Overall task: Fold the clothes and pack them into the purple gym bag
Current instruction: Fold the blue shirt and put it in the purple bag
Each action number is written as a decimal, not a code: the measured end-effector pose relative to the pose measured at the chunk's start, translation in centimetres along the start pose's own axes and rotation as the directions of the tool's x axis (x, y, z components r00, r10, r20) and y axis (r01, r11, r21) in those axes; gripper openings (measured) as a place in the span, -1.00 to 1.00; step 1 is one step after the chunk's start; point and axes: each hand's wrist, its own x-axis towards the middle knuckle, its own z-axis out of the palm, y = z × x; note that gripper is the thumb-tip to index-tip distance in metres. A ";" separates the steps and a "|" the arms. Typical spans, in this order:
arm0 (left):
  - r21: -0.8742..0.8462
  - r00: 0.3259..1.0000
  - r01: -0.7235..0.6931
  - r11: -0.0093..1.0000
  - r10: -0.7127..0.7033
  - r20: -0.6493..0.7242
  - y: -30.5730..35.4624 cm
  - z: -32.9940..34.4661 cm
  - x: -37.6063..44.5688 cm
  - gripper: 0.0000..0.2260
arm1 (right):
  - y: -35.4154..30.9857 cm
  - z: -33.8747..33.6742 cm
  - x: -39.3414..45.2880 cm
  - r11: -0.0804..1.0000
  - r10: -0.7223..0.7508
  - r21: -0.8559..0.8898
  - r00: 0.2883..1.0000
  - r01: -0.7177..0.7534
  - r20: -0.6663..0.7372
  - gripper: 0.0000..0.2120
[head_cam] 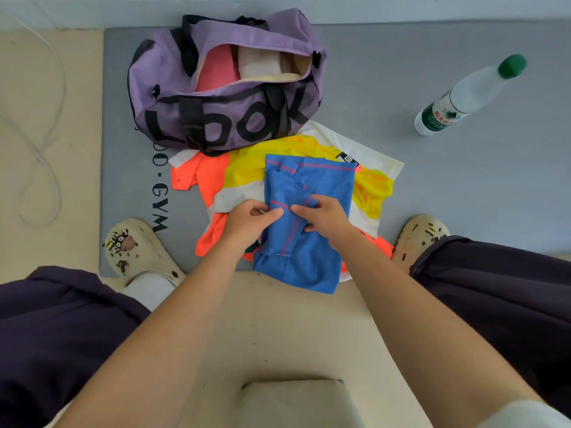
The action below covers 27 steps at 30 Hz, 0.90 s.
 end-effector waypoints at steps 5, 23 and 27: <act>0.080 0.992 -0.060 0.995 0.068 -0.102 -0.1 1.2 1.1 -0.82 | 0.5 -0.6 0.6 0.988 -0.023 -0.156 0.981 -0.007 -0.190 -0.88; -0.137 0.995 0.047 0.989 -0.034 0.094 2.4 0.8 2.7 -0.85 | -0.5 -6.2 1.7 0.984 0.090 0.167 0.975 -0.056 -0.204 -0.78; -0.286 0.991 -0.119 0.951 0.098 -0.089 1.9 -0.8 2.8 -0.92 | -2.4 -6.4 2.4 0.986 -0.075 0.128 0.974 0.104 -0.215 -0.84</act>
